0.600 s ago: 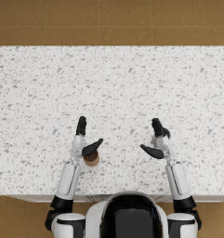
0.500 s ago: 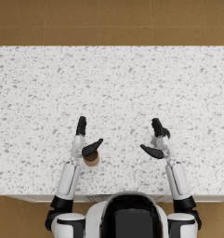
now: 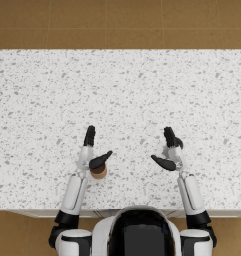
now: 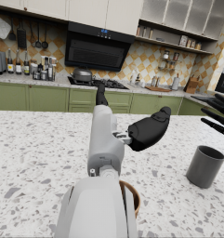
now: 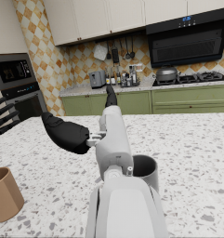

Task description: Pick up two cups and pour the berry on the right into the cup on the left

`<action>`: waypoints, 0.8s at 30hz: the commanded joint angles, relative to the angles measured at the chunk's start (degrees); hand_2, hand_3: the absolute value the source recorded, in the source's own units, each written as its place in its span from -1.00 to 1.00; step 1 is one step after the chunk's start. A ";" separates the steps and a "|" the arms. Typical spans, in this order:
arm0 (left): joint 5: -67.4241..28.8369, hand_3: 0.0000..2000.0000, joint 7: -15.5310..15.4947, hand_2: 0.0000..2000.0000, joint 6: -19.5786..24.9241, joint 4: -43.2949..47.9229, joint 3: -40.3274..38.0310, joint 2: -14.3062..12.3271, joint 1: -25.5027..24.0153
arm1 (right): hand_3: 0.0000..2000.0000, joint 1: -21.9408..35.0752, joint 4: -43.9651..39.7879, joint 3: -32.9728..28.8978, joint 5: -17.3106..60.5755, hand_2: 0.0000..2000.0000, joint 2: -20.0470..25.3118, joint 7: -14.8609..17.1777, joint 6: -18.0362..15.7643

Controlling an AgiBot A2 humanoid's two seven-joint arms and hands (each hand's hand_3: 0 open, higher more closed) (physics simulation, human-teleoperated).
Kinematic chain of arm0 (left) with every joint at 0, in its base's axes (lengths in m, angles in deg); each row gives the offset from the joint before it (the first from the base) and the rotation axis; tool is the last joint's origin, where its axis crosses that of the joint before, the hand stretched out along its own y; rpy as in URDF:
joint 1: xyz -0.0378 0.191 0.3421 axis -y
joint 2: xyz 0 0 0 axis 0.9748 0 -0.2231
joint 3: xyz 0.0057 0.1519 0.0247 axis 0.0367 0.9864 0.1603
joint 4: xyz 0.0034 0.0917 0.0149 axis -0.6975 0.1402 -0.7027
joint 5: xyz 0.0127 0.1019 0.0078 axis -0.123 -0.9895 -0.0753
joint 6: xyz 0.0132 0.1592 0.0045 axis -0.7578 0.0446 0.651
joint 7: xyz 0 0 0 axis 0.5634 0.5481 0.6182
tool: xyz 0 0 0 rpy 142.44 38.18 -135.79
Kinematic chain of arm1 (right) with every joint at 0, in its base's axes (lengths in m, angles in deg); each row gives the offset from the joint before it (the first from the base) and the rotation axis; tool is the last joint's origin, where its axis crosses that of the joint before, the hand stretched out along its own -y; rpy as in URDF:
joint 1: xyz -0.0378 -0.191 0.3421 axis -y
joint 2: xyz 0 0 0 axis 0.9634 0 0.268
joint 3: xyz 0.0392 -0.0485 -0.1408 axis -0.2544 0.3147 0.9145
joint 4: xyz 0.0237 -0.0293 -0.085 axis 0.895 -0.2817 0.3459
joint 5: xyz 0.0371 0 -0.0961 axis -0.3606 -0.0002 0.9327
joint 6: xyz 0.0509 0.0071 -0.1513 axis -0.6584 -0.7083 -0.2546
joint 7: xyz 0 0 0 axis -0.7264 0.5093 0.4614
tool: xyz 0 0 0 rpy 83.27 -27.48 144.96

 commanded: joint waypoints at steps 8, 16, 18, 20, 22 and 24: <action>-10.73 -1.00 -1.98 -1.00 1.98 6.38 -3.51 3.93 -11.22 | -1.00 -6.66 4.46 -11.05 8.94 -1.00 -0.67 -2.77 2.73; -18.32 -1.00 -2.11 -1.00 2.12 11.28 -6.42 8.89 -24.03 | -1.00 -14.37 6.00 -18.45 16.49 -1.00 0.27 -2.96 2.92; -18.62 -1.00 -2.12 -1.00 2.12 10.51 -6.41 9.14 -25.19 | -1.00 -15.25 4.16 -18.09 16.79 -1.00 0.49 -2.96 2.93; -18.77 -1.00 -2.12 -1.00 2.13 8.77 -4.74 9.06 -25.39 | -1.00 -14.73 1.97 -17.60 16.95 -1.00 0.70 -2.97 2.93; -18.85 -1.00 -2.12 -1.00 2.13 5.67 -3.61 8.43 -24.71 | -1.00 -14.02 -0.82 -16.93 17.03 -1.00 0.93 -2.97 2.93; -18.89 -1.00 -2.12 -1.00 2.13 3.07 -2.74 7.86 -24.18 | -1.00 -13.03 -2.80 -15.93 17.06 -1.00 1.21 -2.97 2.94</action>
